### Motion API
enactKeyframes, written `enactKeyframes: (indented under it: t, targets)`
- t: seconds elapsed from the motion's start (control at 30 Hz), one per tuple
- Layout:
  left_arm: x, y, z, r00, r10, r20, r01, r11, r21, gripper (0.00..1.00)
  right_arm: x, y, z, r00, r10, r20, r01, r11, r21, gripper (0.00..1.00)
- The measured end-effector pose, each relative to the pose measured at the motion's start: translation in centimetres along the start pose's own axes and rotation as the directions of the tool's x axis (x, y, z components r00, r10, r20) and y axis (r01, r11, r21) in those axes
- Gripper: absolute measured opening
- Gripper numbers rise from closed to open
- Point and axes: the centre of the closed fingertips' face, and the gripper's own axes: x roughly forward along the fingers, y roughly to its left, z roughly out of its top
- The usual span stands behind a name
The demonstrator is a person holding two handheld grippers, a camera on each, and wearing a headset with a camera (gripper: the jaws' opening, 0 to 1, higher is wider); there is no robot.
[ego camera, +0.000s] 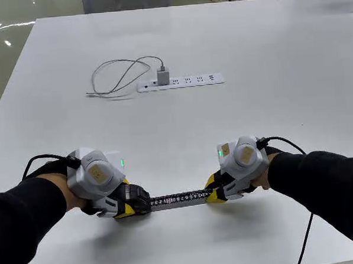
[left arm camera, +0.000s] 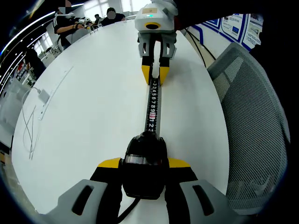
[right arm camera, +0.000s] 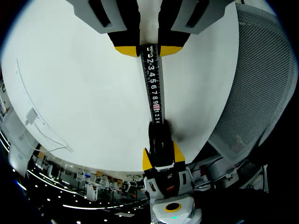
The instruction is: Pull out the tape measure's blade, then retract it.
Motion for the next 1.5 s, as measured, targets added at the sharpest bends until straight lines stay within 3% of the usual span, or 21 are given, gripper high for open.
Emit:
enactKeyframes:
  t: [1.5]
  targets:
    - [-0.1,-0.2,0.0,1.0000,0.004,0.000,-0.004,1.000,-0.003,0.30,-1.8,-0.5,-2.6,0.9998,-0.019,-0.005,0.019,0.999,0.029,0.10]
